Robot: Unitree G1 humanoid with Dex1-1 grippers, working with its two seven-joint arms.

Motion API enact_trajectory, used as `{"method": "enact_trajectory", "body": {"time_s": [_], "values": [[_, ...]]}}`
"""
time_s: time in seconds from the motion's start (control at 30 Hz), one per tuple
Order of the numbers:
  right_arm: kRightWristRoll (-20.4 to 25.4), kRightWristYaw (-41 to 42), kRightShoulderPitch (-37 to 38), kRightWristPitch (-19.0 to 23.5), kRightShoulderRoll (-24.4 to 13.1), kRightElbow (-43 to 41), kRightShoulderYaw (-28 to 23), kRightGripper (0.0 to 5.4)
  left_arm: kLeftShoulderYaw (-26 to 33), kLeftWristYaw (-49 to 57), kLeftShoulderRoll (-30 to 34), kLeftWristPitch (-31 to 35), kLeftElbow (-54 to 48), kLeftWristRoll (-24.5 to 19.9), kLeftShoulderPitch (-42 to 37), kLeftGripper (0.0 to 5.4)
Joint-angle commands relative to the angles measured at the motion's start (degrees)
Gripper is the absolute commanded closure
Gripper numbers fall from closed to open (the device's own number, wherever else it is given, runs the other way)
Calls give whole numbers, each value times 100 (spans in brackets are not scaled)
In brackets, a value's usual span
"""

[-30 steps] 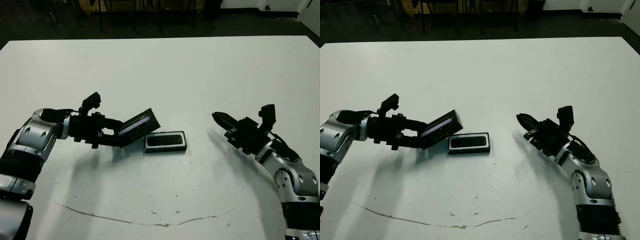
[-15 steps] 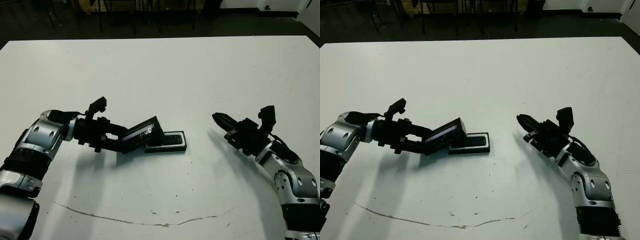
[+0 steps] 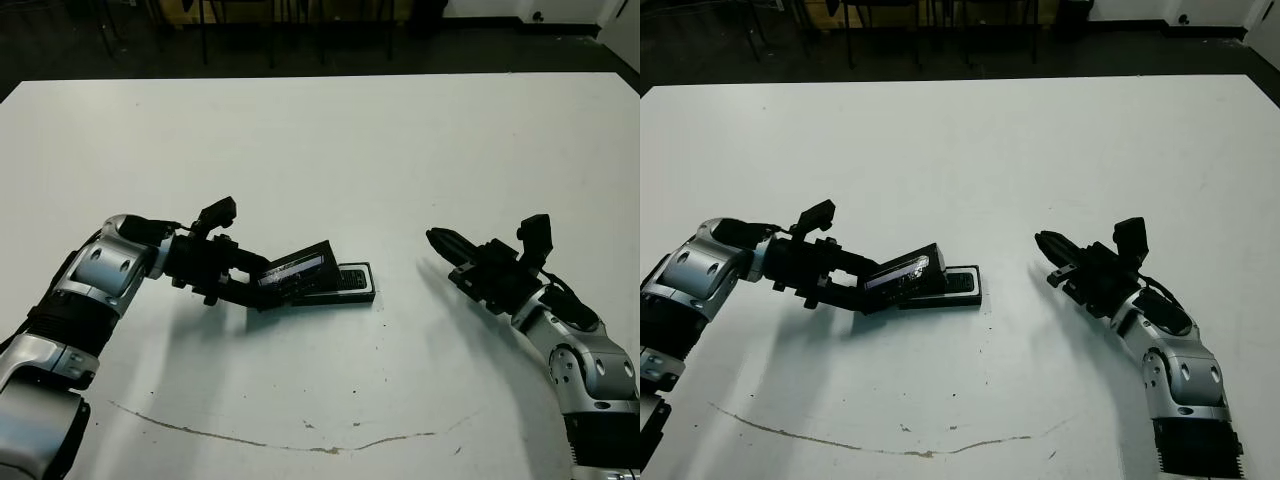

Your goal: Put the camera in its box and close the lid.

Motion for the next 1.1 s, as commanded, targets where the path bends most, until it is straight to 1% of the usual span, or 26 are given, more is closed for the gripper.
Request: {"method": "enact_trajectory", "body": {"time_s": [0.03, 0.33, 0.47, 0.63, 0.87, 0.93, 1.1], "values": [[-8, -49, 83, 93, -12, -9, -30, 540, -233, 103, -92, 65, -85, 171, 189, 274], [34, -33, 64, 151, -56, 12, -66, 540, -393, 240, -212, 51, -232, 253, 285, 274], [-13, 41, 44, 6, -71, 82, -66, 540, -456, 297, -284, 87, -212, 279, 325, 274], [-10, 39, 25, 66, -92, 80, -83, 540, -526, 386, -362, -4, -190, 353, 344, 274], [10, 73, -7, 91, -100, 116, -117, 540, -608, 485, -606, -202, 112, 437, 261, 274], [8, 103, -8, 65, -106, 125, -122, 540, -645, 483, -698, -187, 258, 451, 193, 274], [-6, 149, -15, -12, -107, 169, -152, 540, -832, 634, -911, -103, 447, 643, -22, 274]]}}
